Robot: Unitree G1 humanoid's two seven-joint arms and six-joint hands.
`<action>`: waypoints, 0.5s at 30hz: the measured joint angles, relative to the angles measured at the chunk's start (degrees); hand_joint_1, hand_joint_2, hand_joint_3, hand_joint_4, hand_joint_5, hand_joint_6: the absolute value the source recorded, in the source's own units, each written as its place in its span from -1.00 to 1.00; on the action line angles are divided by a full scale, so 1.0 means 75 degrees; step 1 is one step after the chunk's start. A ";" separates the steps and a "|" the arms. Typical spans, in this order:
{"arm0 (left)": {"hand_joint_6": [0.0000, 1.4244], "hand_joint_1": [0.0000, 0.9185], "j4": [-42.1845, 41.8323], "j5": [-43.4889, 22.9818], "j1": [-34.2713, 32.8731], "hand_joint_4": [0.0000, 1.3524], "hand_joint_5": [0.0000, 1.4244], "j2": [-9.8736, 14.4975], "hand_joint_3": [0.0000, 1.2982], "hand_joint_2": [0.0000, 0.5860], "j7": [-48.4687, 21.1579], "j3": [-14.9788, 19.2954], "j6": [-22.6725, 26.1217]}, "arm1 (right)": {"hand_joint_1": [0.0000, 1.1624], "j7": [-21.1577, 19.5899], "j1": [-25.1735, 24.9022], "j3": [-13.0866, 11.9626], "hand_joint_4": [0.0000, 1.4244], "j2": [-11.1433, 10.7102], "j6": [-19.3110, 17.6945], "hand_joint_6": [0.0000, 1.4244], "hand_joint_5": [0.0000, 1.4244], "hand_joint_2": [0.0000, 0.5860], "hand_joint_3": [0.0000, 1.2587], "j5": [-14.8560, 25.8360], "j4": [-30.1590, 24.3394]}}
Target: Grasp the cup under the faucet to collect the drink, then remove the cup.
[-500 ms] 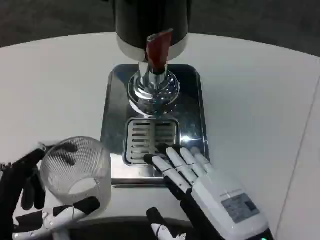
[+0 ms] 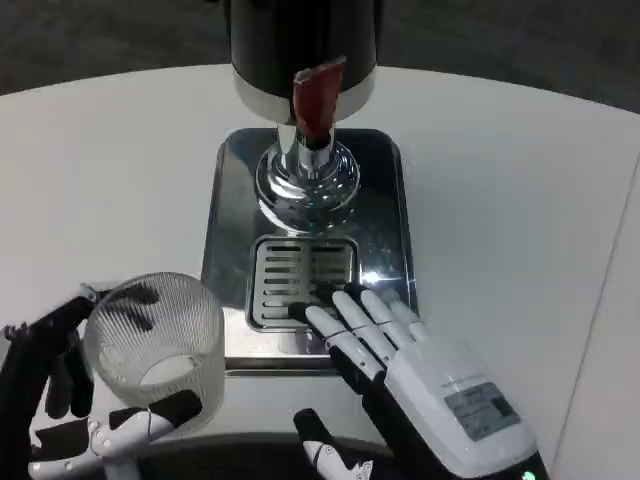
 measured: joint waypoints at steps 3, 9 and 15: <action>0.85 0.31 0.0000 -0.0018 -0.0001 0.60 0.70 -0.0003 0.49 -0.62 -0.0016 0.0000 0.0065 | -0.47 -0.0002 0.0000 -0.0009 -0.95 0.0006 0.0000 -1.00 -1.00 0.71 -0.83 0.0000 0.0001; 0.85 0.31 0.0006 -0.0067 -0.0107 0.60 0.70 -0.0092 0.49 -0.62 -0.0102 -0.0017 0.0240 | -0.46 -0.0009 0.0005 -0.0010 -0.95 0.0025 0.0001 -1.00 -1.00 0.71 -0.83 -0.0011 0.0000; 0.85 0.31 0.0037 0.0063 -0.0489 0.60 0.70 -0.0304 0.49 -0.62 -0.0093 -0.0216 0.0337 | -0.45 -0.0018 0.0051 -0.0022 -0.95 0.0088 0.0013 -1.00 -1.00 0.71 -0.82 -0.0041 -0.0020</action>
